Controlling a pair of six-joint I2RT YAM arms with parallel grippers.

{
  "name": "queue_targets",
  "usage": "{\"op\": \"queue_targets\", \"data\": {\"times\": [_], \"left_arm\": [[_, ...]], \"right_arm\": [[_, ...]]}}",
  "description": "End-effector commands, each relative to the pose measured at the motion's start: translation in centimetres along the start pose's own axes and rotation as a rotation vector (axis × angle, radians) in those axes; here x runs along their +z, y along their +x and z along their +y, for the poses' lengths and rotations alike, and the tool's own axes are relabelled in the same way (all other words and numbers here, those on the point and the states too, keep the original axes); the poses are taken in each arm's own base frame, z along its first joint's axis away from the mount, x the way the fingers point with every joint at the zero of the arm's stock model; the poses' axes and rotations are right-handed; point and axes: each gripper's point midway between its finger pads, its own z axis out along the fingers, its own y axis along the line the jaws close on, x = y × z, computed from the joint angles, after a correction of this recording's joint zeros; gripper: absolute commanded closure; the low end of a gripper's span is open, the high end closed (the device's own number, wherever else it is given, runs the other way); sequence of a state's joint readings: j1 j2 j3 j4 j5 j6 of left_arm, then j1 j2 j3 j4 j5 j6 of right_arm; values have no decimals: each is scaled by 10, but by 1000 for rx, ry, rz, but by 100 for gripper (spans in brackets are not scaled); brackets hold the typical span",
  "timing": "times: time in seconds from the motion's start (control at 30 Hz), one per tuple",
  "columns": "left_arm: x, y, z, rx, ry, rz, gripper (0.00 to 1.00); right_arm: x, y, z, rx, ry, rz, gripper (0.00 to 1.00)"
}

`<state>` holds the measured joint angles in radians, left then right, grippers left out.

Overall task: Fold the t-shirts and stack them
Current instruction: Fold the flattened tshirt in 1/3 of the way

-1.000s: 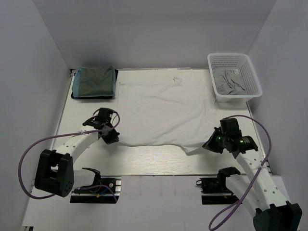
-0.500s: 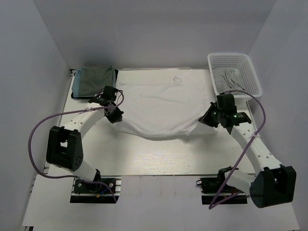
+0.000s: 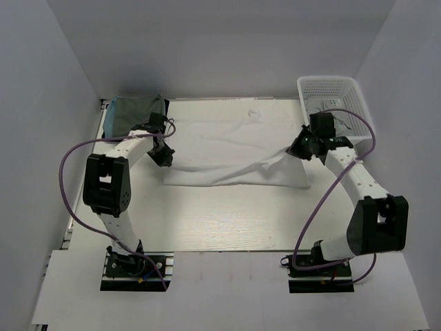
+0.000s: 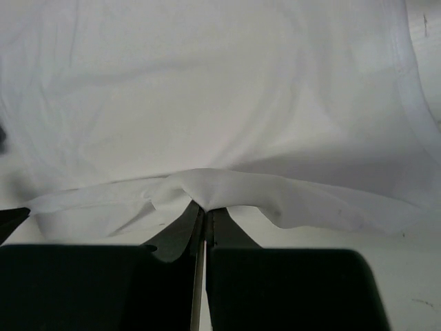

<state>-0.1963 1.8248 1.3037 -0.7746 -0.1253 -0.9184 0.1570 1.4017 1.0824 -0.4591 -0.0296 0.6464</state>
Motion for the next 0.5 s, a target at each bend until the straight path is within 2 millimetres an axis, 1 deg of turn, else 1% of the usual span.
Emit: {"op": "queue_targets", "data": {"times": [0.0, 0.07, 0.1, 0.13, 0.2, 0.23, 0.27, 0.3, 0.33, 0.37, 0.4, 0.43, 0.47], "left_arm": [[-4, -17, -15, -31, 45, -15, 100], [-2, -20, -22, -32, 60, -15, 100], [1, -24, -21, -40, 56, -16, 100], [4, -25, -23, -39, 49, -11, 100], [6, -30, -24, -39, 34, -24, 100], [4, -30, -25, -39, 33, -24, 100], [8, -31, -22, -38, 15, -27, 100], [8, -35, -24, -38, 10, -38, 100], [6, -37, -24, -38, 3, -45, 100], [5, -42, -24, -40, -1, -65, 97], [4, -47, -27, -42, 0, -78, 91], [3, -51, -26, -42, -13, -95, 82], [0, -54, -26, -43, -17, -105, 54]], "right_arm": [[2, -35, 21, -27, -64, -69, 100], [15, -37, 21, -34, -60, -43, 100], [17, -37, 18, -33, -51, -34, 100], [30, -38, 15, -44, -34, -12, 100], [36, -39, 19, -65, -62, 6, 100], [50, -42, 18, -114, -64, 21, 100], [54, -44, 22, -130, -84, 21, 100], [63, -46, 22, -171, -89, 29, 100], [75, -43, 19, -175, -74, 50, 100], [82, -52, 23, -196, -78, 44, 100], [87, -56, 20, -219, -65, 39, 100], [97, -56, 15, -216, -44, 51, 100], [103, -67, 19, -251, -38, 32, 100]]}}
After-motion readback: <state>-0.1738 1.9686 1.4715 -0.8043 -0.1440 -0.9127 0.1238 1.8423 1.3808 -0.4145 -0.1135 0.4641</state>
